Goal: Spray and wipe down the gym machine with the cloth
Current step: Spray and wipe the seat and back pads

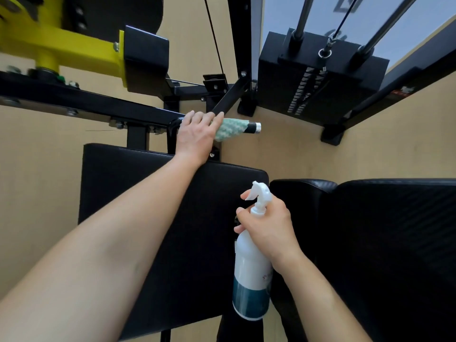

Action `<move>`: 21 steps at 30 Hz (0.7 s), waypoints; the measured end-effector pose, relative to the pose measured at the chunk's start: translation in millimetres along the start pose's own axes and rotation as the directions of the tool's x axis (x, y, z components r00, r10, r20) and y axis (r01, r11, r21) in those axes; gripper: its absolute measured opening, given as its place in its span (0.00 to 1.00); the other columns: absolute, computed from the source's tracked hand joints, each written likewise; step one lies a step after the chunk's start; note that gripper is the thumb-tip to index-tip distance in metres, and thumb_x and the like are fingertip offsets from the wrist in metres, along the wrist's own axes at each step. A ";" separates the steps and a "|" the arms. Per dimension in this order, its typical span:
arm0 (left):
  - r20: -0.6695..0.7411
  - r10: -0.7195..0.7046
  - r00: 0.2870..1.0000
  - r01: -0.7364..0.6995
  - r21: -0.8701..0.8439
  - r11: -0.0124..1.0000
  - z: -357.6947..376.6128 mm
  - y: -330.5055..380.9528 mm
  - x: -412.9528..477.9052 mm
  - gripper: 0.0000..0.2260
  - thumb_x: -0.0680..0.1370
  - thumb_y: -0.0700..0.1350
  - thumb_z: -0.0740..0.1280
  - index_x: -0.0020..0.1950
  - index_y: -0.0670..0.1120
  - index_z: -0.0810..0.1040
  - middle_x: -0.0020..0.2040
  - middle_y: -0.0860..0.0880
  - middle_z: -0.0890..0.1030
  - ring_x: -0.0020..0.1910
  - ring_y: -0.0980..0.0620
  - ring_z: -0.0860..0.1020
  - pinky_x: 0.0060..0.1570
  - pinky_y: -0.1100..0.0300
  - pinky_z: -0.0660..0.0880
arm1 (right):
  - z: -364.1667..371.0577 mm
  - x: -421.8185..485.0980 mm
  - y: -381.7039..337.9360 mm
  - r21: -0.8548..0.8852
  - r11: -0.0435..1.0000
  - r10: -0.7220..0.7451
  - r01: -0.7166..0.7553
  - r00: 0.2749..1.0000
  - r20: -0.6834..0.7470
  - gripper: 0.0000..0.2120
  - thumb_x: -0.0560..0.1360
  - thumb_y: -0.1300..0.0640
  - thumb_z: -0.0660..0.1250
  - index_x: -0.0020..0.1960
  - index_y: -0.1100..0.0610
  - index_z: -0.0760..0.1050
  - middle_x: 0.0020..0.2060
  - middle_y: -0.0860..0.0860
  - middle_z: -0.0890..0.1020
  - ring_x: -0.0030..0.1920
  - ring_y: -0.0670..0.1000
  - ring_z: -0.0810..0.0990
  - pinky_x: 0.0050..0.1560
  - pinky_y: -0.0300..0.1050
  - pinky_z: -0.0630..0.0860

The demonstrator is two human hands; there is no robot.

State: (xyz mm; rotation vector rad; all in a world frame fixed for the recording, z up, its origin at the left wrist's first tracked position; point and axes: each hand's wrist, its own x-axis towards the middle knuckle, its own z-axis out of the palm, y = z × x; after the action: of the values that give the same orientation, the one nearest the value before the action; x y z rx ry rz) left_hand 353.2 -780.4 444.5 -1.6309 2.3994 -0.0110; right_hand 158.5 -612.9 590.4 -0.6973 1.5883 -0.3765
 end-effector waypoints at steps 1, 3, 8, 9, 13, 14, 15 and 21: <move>0.011 -0.036 0.999 0.036 -0.033 0.999 -5.4 2.1 -8.4 0.34 0.78 0.38 0.68 0.82 0.48 0.60 0.77 0.46 0.69 0.75 0.41 0.66 0.78 0.46 0.59 | 1.2 -4.5 -2.1 0.003 1.000 -0.004 0.004 1.000 0.005 0.10 0.77 0.60 0.68 0.52 0.45 0.75 0.38 0.51 0.86 0.36 0.44 0.88 0.42 0.40 0.74; 0.039 -0.110 0.993 0.114 -0.130 0.985 -18.1 12.3 -27.2 0.30 0.78 0.38 0.67 0.80 0.49 0.65 0.79 0.46 0.67 0.78 0.41 0.63 0.75 0.43 0.64 | 2.1 -14.7 -6.8 0.009 1.000 -0.021 0.021 1.000 0.014 0.10 0.77 0.60 0.68 0.53 0.46 0.75 0.38 0.52 0.85 0.36 0.44 0.88 0.43 0.40 0.74; 0.081 -0.431 0.899 0.417 -0.464 0.782 -58.2 49.6 -97.1 0.20 0.80 0.35 0.61 0.70 0.50 0.76 0.65 0.48 0.79 0.59 0.42 0.78 0.46 0.49 0.74 | -3.6 -45.7 -12.2 -0.014 0.996 -0.082 0.083 0.996 0.047 0.10 0.77 0.60 0.69 0.53 0.46 0.75 0.38 0.49 0.83 0.37 0.46 0.88 0.44 0.42 0.76; 0.117 -0.523 0.844 0.496 -0.539 0.681 -69.0 57.4 -113.1 0.20 0.81 0.36 0.59 0.69 0.51 0.76 0.61 0.47 0.80 0.55 0.43 0.79 0.45 0.50 0.74 | -5.8 -52.8 -12.1 -0.021 0.996 -0.088 0.089 0.995 0.050 0.10 0.77 0.60 0.69 0.53 0.46 0.76 0.37 0.49 0.82 0.37 0.46 0.88 0.45 0.43 0.76; 0.315 -0.674 0.668 0.627 -0.726 0.282 -107.0 81.5 -173.2 0.21 0.80 0.34 0.56 0.67 0.54 0.75 0.55 0.50 0.81 0.50 0.49 0.79 0.46 0.54 0.75 | -14.9 -82.3 -9.4 -0.064 0.992 -0.106 0.109 0.993 0.043 0.10 0.77 0.61 0.69 0.54 0.47 0.77 0.41 0.52 0.86 0.36 0.47 0.88 0.51 0.49 0.81; 0.357 -0.671 0.650 0.618 -0.763 0.193 -115.5 86.5 -188.6 0.22 0.79 0.33 0.56 0.65 0.55 0.76 0.55 0.51 0.80 0.52 0.50 0.79 0.47 0.55 0.75 | -16.6 -90.3 -8.6 -0.075 0.991 -0.110 0.113 0.993 0.047 0.10 0.77 0.61 0.69 0.54 0.48 0.77 0.43 0.52 0.86 0.36 0.47 0.88 0.51 0.49 0.81; 0.386 -0.662 0.643 0.597 -0.794 0.116 -124.6 91.5 -204.4 0.24 0.78 0.32 0.56 0.63 0.56 0.77 0.56 0.52 0.80 0.54 0.51 0.79 0.50 0.57 0.76 | -18.2 -98.5 -8.2 -0.089 0.989 -0.115 0.120 0.992 0.056 0.10 0.77 0.61 0.69 0.55 0.48 0.77 0.45 0.51 0.86 0.36 0.47 0.88 0.50 0.48 0.82; 0.467 -0.617 0.633 0.535 -0.840 -0.087 -179.9 120.7 -288.3 0.25 0.74 0.27 0.56 0.50 0.51 0.86 0.59 0.54 0.79 0.60 0.55 0.78 0.60 0.58 0.77 | -20.3 -142.9 -4.7 -0.201 0.958 -0.178 0.204 0.974 0.141 0.11 0.76 0.60 0.69 0.56 0.49 0.77 0.46 0.52 0.86 0.37 0.45 0.88 0.44 0.41 0.80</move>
State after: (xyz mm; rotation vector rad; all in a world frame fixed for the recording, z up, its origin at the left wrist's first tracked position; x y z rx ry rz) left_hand 306.9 -493.3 657.9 -3.0990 1.2490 1.6311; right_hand 142.1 -529.6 707.1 -1.0265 1.4625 -0.2998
